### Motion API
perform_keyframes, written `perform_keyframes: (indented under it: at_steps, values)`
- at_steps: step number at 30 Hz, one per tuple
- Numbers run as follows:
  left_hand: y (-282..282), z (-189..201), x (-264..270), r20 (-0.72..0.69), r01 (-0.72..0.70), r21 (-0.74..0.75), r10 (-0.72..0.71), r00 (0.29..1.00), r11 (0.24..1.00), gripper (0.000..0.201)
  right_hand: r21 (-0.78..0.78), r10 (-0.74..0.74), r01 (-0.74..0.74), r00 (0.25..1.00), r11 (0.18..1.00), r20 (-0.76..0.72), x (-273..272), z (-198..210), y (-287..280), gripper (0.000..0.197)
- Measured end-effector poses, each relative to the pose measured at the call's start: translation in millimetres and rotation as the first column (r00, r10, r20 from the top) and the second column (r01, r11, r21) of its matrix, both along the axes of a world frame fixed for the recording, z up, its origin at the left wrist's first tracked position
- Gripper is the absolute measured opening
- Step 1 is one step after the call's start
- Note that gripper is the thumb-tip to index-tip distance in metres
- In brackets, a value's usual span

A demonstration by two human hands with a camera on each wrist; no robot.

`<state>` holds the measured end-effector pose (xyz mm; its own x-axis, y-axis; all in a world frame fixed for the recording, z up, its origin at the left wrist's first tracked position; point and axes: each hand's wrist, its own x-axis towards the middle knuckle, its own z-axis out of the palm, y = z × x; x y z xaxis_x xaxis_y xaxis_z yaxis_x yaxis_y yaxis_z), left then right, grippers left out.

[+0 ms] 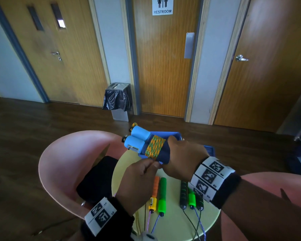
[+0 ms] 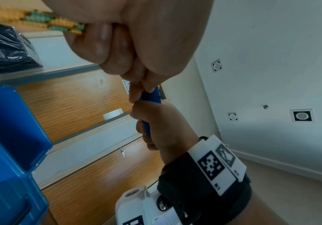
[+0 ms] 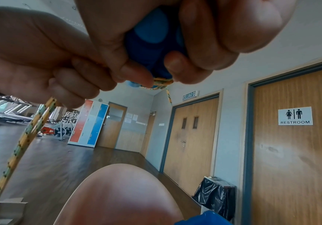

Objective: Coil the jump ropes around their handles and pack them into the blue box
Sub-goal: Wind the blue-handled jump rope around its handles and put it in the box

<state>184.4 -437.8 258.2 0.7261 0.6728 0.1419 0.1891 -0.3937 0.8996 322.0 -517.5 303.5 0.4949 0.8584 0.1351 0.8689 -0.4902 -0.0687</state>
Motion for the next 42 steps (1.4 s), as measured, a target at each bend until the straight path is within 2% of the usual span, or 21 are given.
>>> perform_keyframes:
  at_steps: [5,8,12,14,16,18,20,26,28,30,33,36,42]
  values:
    - [-1.3,0.6,1.0,-0.018,-0.006,-0.023,0.006,1.0,1.0,0.025,-0.057,-0.03,0.028,0.999,0.998,-0.042,2.9,-7.9,7.6,0.05]
    - [-0.6,-1.8,3.1,0.0,-0.035,-0.1,0.035,0.999,0.994,0.028,-0.025,-0.043,0.041,0.996,0.999,-0.079,-1.4,-11.5,7.2,0.052]
    - [3.4,1.4,3.9,0.054,-0.089,-0.232,0.104,0.993,0.969,0.051,0.037,0.094,-0.088,0.973,0.995,-0.21,-5.0,-13.7,-1.4,0.055]
    - [6.9,5.7,2.1,0.054,-0.104,-0.165,0.115,0.992,0.981,0.048,0.062,0.15,-0.137,0.919,0.989,-0.365,-3.8,-10.6,-6.2,0.053]
    - [11.1,10.4,-0.2,0.046,-0.103,-0.085,0.107,0.993,0.991,0.047,0.117,0.181,-0.139,0.825,0.983,-0.535,0.1,-8.5,-10.3,0.047]
    - [15.3,12.7,-1.4,0.06,-0.094,-0.068,0.098,0.993,0.993,0.047,0.172,0.219,-0.14,0.73,0.975,-0.648,5.6,-7.9,-13.6,0.043]
    - [16.0,15.1,-2.2,0.066,-0.081,-0.053,0.084,0.994,0.995,0.045,0.176,0.24,-0.164,0.683,0.971,-0.69,10.6,-6.9,-16.3,0.045]
    - [14.1,18.3,-0.5,0.049,-0.035,0.029,0.034,0.998,0.999,0.038,0.181,0.236,-0.152,0.613,0.972,-0.754,17.9,-8.9,-22.1,0.052]
    - [13.8,17.1,0.0,0.046,-0.025,0.025,0.024,0.999,0.999,0.035,0.176,0.227,-0.144,0.62,0.974,-0.751,17.5,-9.8,-23.8,0.066]
    - [12.1,15.4,0.6,0.041,-0.018,0.034,0.016,0.999,0.999,0.037,0.152,0.212,-0.148,0.664,0.977,-0.717,17.2,-10.1,-24.1,0.075]
    - [10.9,13.9,0.4,0.037,-0.007,0.027,0.006,0.999,1.0,0.046,0.129,0.202,-0.158,0.691,0.979,-0.694,17.6,-11.1,-23.1,0.062]
    - [10.1,14.1,-0.4,0.027,0.005,0.004,-0.005,1.0,1.0,0.045,0.098,0.183,-0.159,0.719,0.982,-0.67,17.9,-10.9,-22.7,0.052]
    - [5.3,14.4,-2.1,0.028,-0.011,-0.044,0.012,1.0,0.999,0.044,0.07,0.148,-0.136,0.731,0.988,-0.666,13.8,-10.7,-20.0,0.071]
